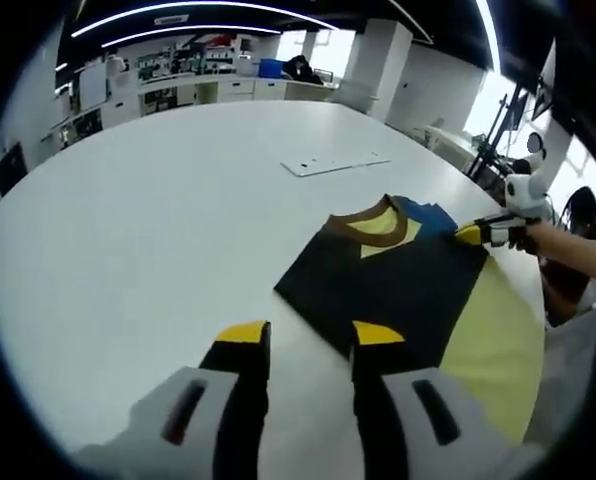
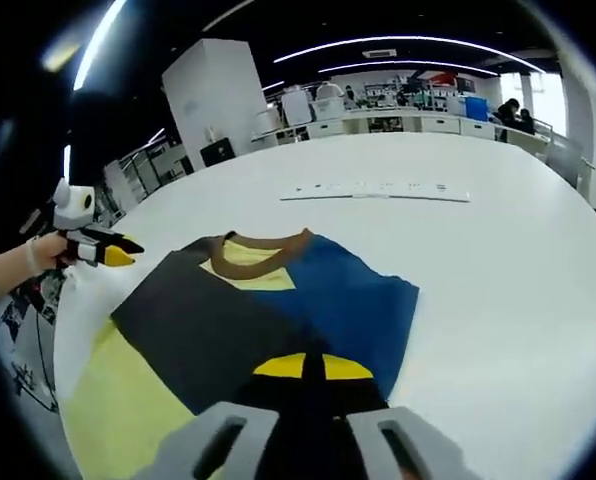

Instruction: Fold the garment on the visible template until the final outline fits inside the template.

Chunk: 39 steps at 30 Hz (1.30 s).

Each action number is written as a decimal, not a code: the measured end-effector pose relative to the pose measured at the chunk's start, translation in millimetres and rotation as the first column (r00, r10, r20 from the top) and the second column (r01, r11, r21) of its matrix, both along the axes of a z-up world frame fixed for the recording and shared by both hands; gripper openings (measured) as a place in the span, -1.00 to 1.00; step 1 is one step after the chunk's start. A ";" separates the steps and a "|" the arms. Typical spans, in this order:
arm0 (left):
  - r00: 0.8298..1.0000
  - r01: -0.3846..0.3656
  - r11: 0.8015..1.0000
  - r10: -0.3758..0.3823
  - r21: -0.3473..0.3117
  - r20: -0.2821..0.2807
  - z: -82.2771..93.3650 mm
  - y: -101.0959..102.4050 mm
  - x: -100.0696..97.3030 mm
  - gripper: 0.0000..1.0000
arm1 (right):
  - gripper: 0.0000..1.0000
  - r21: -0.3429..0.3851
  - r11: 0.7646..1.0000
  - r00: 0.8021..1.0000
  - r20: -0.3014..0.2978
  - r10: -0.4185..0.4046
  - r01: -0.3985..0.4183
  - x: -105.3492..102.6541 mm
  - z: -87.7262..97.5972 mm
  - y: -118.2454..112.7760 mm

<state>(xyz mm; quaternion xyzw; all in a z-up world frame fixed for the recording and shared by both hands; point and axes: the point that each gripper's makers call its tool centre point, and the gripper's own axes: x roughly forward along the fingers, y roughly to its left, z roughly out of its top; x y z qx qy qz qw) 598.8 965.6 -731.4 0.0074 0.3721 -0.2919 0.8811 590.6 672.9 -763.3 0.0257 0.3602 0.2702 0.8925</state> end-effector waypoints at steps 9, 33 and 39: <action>1.000 0.026 1.000 -0.026 -0.015 0.015 4.4 -5.0 -11.6 -0.43 | -1.00 -0.053 0.998 0.998 0.053 -0.040 0.042 3.1 18.0 -27.5; 0.989 0.127 0.989 -0.121 -0.072 0.082 33.9 -16.2 -71.5 0.31 | -0.40 -0.023 0.999 0.989 0.141 0.048 -0.046 -36.8 58.4 -40.6; 0.983 0.158 0.984 -0.149 -0.076 0.111 46.7 -21.0 -97.7 0.60 | -0.06 -0.050 0.992 0.984 0.129 0.124 -0.119 -63.8 68.4 -43.1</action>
